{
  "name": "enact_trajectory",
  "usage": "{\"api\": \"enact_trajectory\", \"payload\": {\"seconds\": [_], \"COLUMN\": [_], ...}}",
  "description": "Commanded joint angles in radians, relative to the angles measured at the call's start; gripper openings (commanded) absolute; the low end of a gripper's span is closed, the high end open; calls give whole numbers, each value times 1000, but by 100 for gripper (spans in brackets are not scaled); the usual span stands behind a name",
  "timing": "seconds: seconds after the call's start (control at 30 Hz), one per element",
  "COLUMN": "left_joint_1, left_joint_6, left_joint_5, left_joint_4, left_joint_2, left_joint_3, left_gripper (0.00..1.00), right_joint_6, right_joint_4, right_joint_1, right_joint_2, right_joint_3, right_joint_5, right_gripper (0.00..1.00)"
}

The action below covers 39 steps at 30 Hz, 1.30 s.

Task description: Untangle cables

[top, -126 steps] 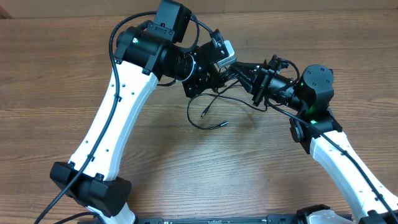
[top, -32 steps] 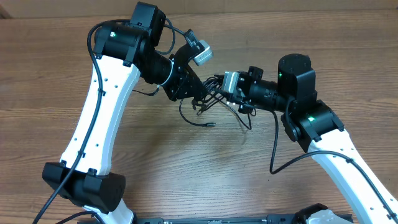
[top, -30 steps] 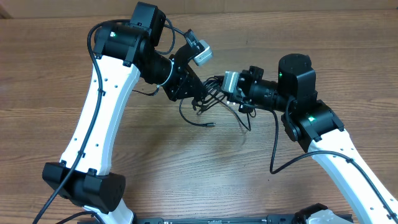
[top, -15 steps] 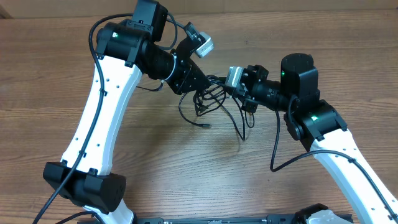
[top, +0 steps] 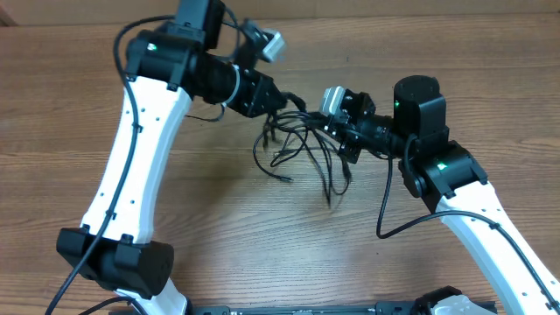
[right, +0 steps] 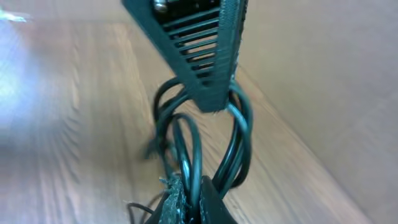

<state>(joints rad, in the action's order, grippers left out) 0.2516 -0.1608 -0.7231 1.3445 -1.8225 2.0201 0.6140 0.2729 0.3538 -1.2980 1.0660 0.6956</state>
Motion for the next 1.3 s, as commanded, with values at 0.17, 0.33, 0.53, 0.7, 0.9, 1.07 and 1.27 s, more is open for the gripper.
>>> {"api": "enact_trajectory", "payload": {"seconds": [0.17,0.33,0.53,0.7,0.9,1.07,1.27], "left_joint_1": [-29,-29,-29,-29,-29,-29,-29], "left_joint_6": [38,38,37,34,35,35,34], "left_joint_5": [51,71,77,83,101,105,106], "left_joint_4": [2,12,16,16,15,16,16], "left_joint_2": [-5,-5,-5,-5,-5,-5,-5], "left_joint_3": [11,11,11,11,11,11,11], "left_gripper": [4,5,5,4,4,5,5], "right_joint_6": [-293,-435,-674,-802,-831,-831,-826], "right_joint_4": [-71,-66,-37,48,125,145,100], "right_joint_1": [-64,-93,-131,-148,-148,-148,-148], "right_joint_2": [18,18,18,18,17,12,12], "right_joint_3": [16,16,16,15,14,13,13], "right_joint_5": [71,-6,-163,-269,-306,-317,-317], "right_gripper": [4,4,4,4,4,4,57]}}
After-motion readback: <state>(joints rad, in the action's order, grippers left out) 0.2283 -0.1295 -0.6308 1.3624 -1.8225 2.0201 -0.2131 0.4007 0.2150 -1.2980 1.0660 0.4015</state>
